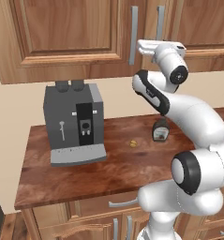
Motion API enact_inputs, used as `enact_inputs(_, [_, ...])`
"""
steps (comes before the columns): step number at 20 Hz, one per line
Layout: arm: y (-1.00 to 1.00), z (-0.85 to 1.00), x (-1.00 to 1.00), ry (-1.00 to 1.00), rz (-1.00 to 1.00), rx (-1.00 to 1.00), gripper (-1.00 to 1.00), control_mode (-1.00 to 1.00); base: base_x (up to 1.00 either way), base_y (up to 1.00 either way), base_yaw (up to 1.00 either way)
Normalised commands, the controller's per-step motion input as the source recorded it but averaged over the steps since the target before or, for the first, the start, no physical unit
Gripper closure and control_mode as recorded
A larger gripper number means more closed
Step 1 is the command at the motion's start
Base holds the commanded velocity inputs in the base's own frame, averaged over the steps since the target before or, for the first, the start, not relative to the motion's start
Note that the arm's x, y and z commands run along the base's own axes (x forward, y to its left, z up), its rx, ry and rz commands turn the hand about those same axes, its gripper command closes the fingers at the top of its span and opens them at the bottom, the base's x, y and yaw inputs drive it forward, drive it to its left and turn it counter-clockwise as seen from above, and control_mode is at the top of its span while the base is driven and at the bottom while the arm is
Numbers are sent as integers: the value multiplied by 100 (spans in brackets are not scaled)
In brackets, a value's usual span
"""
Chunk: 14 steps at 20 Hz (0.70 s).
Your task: Pick the pan from the cabinet and place it on the stove. Then turn on the stove burner for the pan.
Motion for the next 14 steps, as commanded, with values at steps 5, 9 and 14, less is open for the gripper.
enact_inputs(5, [1, -4, 14, 4, 0, 0, 100, -100, 0, 0, 0])
enact_inputs(9, [13, -9, 2, 1, 0, -5, 100, -100, 0, 0, 0])
enact_inputs(14, [42, -10, 15, 6, 0, -15, 100, -100, 0, 0, 0])
